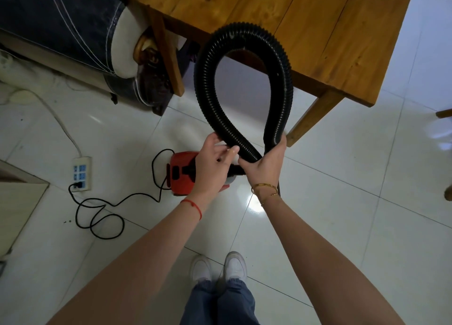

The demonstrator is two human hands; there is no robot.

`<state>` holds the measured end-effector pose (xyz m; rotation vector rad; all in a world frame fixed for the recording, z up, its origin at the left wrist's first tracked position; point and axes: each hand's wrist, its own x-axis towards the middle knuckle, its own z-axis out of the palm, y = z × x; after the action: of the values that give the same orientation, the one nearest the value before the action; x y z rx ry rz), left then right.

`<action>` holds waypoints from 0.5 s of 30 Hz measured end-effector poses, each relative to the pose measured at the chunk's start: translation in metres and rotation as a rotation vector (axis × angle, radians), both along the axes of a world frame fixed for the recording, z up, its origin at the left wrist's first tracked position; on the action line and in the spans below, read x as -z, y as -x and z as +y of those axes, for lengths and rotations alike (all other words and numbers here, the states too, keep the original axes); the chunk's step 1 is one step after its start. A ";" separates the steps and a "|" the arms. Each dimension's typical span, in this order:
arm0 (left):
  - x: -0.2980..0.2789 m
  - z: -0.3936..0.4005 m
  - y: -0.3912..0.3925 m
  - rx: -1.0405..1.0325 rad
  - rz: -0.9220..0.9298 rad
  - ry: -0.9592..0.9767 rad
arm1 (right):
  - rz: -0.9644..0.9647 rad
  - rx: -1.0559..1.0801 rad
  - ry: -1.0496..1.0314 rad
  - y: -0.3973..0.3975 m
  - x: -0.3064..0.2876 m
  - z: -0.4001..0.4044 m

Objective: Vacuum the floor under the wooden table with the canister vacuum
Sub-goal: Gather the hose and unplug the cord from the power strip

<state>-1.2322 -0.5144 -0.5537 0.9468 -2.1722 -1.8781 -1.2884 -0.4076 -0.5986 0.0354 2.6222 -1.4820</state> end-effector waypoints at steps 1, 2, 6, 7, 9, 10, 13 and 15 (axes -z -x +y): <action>0.004 -0.003 -0.001 0.035 0.005 0.054 | 0.017 0.006 -0.011 0.002 0.003 0.000; 0.010 -0.005 -0.004 0.071 0.005 0.123 | 0.026 0.013 -0.029 0.004 0.007 -0.001; 0.044 -0.017 -0.025 0.205 -0.070 0.364 | 0.042 0.048 -0.056 0.008 0.017 -0.003; 0.052 -0.020 -0.031 0.236 -0.097 0.405 | 0.046 0.053 -0.047 0.009 0.018 -0.003; 0.069 -0.027 -0.044 0.286 -0.139 0.472 | 0.056 0.052 -0.026 0.009 0.019 -0.002; 0.078 -0.031 -0.049 0.308 -0.163 0.500 | 0.064 0.048 -0.013 0.009 0.019 -0.002; 0.109 -0.046 -0.066 0.381 -0.282 0.560 | 0.102 0.041 -0.005 0.008 0.022 -0.001; 0.129 -0.056 -0.073 0.408 -0.392 0.548 | 0.133 0.041 -0.029 0.009 0.024 -0.002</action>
<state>-1.1596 -0.5700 -0.6825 0.8484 -3.0758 -1.1364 -1.2969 -0.4095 -0.6229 -0.0063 2.7633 -1.5096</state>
